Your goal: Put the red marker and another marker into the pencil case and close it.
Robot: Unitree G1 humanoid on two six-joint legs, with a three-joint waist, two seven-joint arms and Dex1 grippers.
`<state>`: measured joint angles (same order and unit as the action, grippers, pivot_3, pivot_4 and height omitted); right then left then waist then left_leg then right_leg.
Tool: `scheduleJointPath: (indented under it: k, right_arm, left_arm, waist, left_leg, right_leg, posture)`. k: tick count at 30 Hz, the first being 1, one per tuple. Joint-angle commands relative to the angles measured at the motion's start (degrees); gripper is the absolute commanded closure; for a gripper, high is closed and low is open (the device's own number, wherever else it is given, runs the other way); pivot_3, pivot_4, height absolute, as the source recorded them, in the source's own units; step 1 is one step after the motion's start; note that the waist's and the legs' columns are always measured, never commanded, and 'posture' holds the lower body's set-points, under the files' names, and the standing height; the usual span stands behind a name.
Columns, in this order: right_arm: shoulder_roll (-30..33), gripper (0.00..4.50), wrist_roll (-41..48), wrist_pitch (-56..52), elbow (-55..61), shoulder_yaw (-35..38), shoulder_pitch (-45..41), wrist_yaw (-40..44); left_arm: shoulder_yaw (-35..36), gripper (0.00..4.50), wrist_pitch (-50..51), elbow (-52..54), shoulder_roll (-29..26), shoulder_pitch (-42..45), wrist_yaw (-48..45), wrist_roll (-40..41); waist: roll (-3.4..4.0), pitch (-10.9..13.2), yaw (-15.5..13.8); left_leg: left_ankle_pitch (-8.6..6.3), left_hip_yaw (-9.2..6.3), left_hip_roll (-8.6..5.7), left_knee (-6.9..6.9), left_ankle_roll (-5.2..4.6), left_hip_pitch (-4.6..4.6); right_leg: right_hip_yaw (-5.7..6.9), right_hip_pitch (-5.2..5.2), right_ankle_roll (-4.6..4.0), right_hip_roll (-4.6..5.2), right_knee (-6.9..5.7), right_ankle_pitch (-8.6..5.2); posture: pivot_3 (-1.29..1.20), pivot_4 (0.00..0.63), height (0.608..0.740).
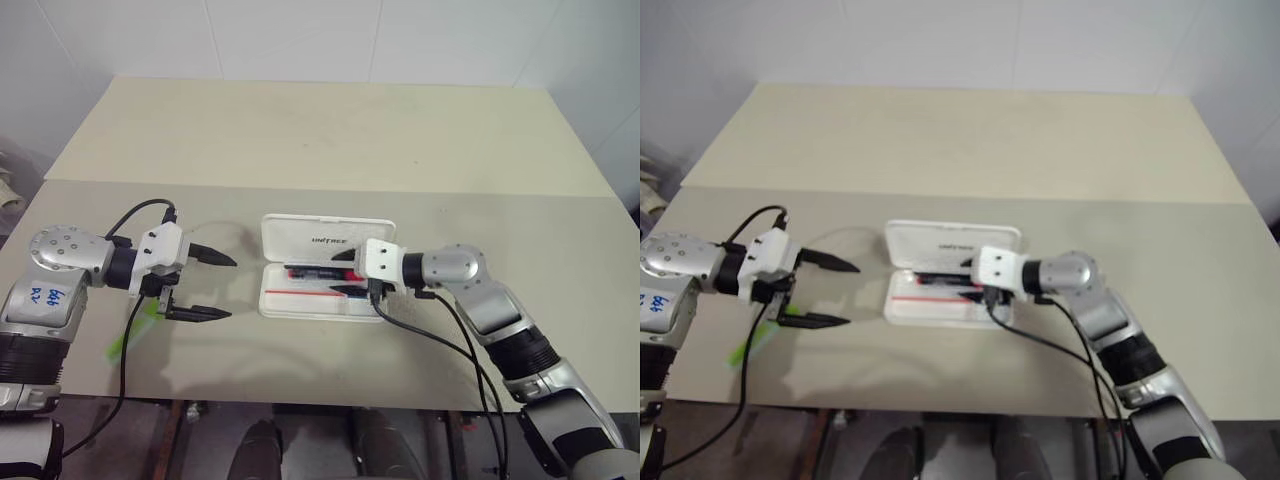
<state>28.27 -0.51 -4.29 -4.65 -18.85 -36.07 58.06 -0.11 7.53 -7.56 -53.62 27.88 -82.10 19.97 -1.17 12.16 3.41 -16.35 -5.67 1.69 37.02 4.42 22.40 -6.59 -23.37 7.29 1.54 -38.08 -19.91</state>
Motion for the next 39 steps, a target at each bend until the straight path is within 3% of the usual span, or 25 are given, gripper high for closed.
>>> scheduleJointPath:
  k: [1,3,24,32,39]
  right_arm:
    - [-0.8,0.53,1.6,-0.4,2.4,1.1,-0.7,0.1]
    - [-1.1,0.06,2.4,-1.3,3.0,1.6,-0.8,0.2]
    - [0.3,0.06,20.0,-16.5,22.0,8.8,5.5,1.5]
    - [6.3,0.06,26.8,-19.8,30.7,16.2,12.9,1.3]
    - [10.6,0.06,31.0,-16.8,31.4,20.2,15.7,5.7]
  left_arm:
    - [0.9,0.0,-0.1,0.6,0.3,1.1,0.1,0.4]
    - [0.8,0.0,-0.3,0.3,0.5,1.4,0.1,0.3]
    - [1.1,0.0,-0.8,-0.3,1.7,1.0,1.2,-0.4]
    - [9.7,0.0,4.7,7.6,-0.8,-10.7,6.3,3.3]
    - [22.3,0.0,9.4,12.3,-0.4,-22.4,15.1,4.9]
  waist:
    - [0.0,0.0,0.0]
    - [0.0,0.0,0.0]
    - [0.0,0.0,-0.2]
    - [0.0,0.0,-0.1]
    - [-0.01,0.0,-0.2]
  left_leg:
    - [0.0,0.0,0.0,0.0,0.0,0.0]
    - [0.0,0.0,0.0,0.01,0.0,0.0]
    - [0.04,-0.06,-0.02,0.04,0.07,0.0]
    - [0.04,-0.05,0.01,-0.01,0.06,0.0]
    - [0.04,-0.05,0.01,0.02,0.06,-0.09]
  right_leg:
    - [0.0,0.0,0.0,0.0,0.0,0.0]
    - [0.0,0.0,0.0,0.0,0.0,0.0]
    - [0.01,-0.01,0.0,0.01,-0.12,0.0]
    - [-0.01,0.0,-0.01,0.02,-0.08,-0.01]
    - [-0.02,0.1,-0.01,0.02,-0.08,0.0]
  posture:
    - [0.0,0.15,0.74]
    - [0.0,0.15,0.74]
    - [0.0,0.15,0.74]
    - [0.0,0.15,0.74]
    - [0.0,0.15,0.74]
